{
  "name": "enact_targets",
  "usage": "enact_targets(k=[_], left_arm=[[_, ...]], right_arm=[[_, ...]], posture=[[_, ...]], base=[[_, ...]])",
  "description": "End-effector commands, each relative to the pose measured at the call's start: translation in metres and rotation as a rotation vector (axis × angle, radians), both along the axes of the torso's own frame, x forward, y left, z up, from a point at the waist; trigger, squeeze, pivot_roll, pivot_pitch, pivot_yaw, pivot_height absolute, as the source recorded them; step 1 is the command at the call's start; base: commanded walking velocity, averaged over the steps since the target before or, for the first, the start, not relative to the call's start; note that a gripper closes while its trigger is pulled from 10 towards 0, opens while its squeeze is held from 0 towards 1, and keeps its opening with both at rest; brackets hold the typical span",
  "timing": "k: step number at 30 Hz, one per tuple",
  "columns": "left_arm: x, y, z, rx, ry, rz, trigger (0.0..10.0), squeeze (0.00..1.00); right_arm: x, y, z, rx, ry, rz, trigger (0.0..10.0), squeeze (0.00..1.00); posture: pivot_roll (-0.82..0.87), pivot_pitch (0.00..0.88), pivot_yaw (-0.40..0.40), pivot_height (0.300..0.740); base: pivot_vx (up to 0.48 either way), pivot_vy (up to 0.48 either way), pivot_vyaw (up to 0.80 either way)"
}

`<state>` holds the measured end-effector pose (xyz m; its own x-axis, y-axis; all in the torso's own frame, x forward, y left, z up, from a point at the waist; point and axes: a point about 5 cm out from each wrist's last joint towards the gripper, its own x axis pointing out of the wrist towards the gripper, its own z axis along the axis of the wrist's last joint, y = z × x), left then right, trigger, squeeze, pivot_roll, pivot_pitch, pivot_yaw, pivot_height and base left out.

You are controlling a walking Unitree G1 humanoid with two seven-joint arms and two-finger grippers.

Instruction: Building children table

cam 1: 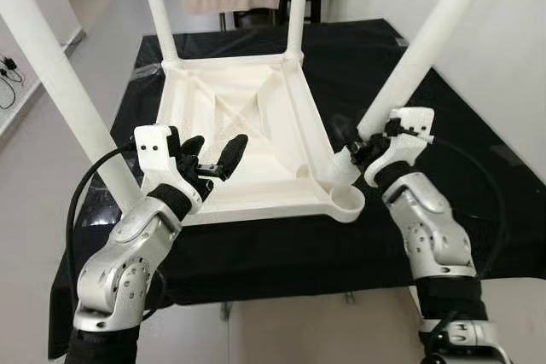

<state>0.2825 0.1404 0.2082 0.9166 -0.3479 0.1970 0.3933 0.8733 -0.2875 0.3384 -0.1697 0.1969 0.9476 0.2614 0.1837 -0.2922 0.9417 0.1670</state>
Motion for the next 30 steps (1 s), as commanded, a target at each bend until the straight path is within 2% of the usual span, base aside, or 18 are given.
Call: enact_targets(k=[1, 7, 15, 26, 30], left_arm=[[-0.003, 0.001, -0.004, 0.024, 0.024, 0.009, 10.0, 0.00], [-0.006, 0.001, -0.006, 0.065, 0.026, 0.018, 10.0, 0.00], [-0.014, -0.005, -0.009, 0.099, 0.023, -0.025, 10.0, 0.00], [-0.020, 0.001, -0.013, 0.120, 0.019, -0.008, 10.0, 0.00], [-0.022, 0.004, -0.014, 0.160, 0.003, 0.015, 10.0, 0.00]], right_arm=[[-0.001, 0.002, 0.008, 0.018, -0.049, 0.011, 10.0, 0.00], [-0.002, 0.004, 0.010, 0.028, -0.061, 0.018, 10.0, 0.00], [0.000, 0.009, 0.011, 0.039, -0.074, 0.031, 10.0, 0.00], [0.000, 0.016, 0.011, 0.042, -0.084, 0.073, 10.0, 0.00], [0.000, 0.016, 0.011, 0.039, -0.088, 0.079, 10.0, 0.00]], posture=[[-0.01, 0.058, -0.014, 0.740], [-0.01, 0.058, -0.016, 0.740], [-0.01, 0.056, -0.020, 0.740], [0.00, 0.057, -0.024, 0.740], [0.00, 0.056, -0.024, 0.740]], base=[[0.000, 0.000, 0.00], [0.000, 0.000, 0.00], [0.000, 0.000, 0.00], [0.000, -0.441, 0.00], [0.000, 0.000, 0.00]])
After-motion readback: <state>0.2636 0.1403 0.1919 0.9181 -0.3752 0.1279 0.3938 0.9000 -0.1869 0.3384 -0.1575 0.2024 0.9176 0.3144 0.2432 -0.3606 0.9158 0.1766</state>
